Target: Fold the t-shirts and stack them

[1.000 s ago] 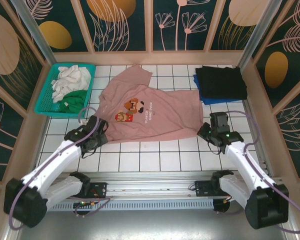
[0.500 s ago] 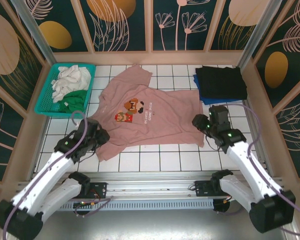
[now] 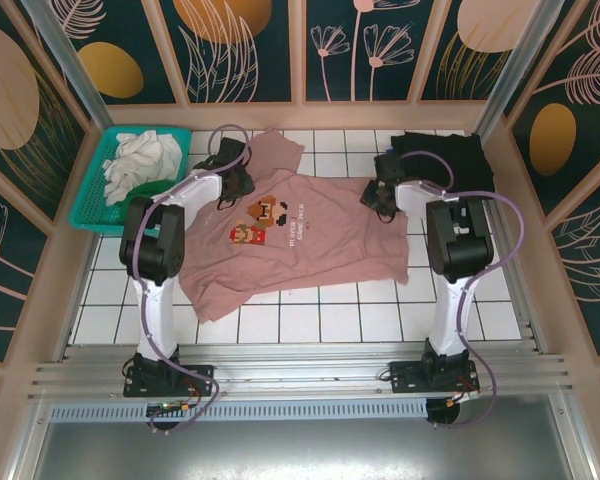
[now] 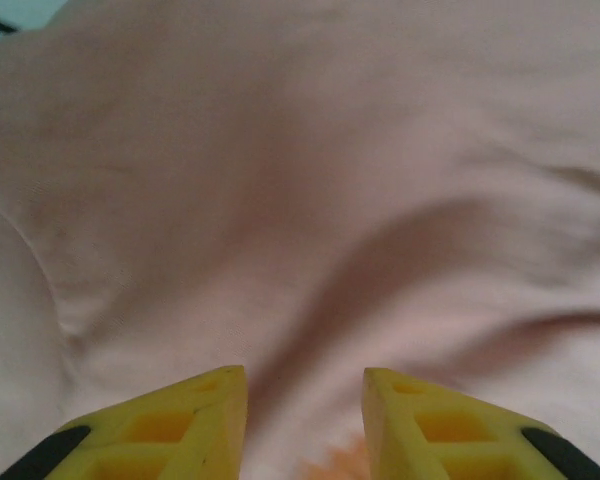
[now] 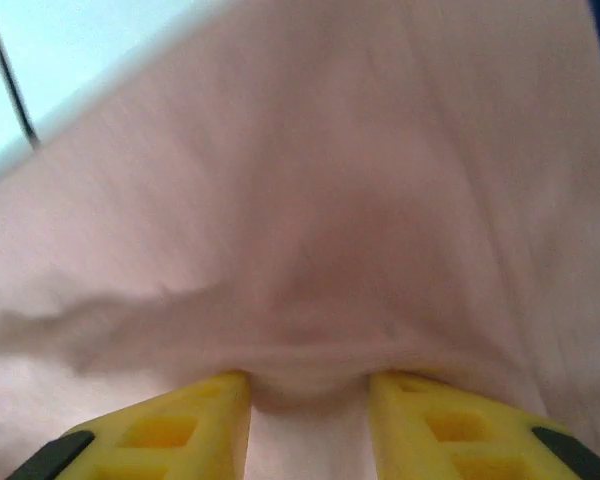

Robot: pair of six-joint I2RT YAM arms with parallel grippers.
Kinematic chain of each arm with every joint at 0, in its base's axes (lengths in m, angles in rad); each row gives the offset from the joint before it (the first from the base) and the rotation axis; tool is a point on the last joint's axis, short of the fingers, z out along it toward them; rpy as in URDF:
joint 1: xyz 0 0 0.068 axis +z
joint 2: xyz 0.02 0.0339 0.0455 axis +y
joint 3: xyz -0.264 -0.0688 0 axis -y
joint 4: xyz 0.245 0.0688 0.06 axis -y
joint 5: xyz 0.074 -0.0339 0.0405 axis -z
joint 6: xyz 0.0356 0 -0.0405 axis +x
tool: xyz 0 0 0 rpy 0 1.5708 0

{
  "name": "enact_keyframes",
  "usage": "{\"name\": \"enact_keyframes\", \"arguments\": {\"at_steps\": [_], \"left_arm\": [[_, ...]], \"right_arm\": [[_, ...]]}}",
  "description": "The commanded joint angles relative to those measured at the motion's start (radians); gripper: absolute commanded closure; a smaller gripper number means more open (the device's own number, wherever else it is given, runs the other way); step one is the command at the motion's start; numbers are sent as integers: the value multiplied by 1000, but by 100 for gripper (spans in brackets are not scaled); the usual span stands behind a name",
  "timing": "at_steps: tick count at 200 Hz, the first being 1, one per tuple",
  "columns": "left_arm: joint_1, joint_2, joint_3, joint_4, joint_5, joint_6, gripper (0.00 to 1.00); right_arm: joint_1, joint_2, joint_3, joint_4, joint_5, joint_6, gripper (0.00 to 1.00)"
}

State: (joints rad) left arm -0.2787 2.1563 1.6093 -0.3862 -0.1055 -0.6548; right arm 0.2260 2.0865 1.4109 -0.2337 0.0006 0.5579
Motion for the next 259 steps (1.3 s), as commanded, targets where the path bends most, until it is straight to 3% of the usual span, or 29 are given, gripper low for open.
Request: {"name": "enact_keyframes", "arguments": {"at_steps": [1,46,69,101,153,200,259], "left_arm": [[38,45,21,-39,-12,43,63],[100,150,90,-35,11,57,61],[108,248,250,-114,-2,86,63],[109,299,338,-130,-11,112,61],[108,330,349,-133,10,108,61],[109,339,340,-138,15,93,62],[113,358,354,-141,24,87,62]], "right_arm": [[-17,146,140,-104,-8,-29,64],[-37,391,522,-272,-66,-75,61],[-19,353,606,-368,-7,-129,53],[47,62,272,-249,98,-169,39],[96,-232,-327,-43,28,-105,44],[111,-405,-572,-57,97,-39,58],[152,-626,-787,-190,142,71,62]]}}
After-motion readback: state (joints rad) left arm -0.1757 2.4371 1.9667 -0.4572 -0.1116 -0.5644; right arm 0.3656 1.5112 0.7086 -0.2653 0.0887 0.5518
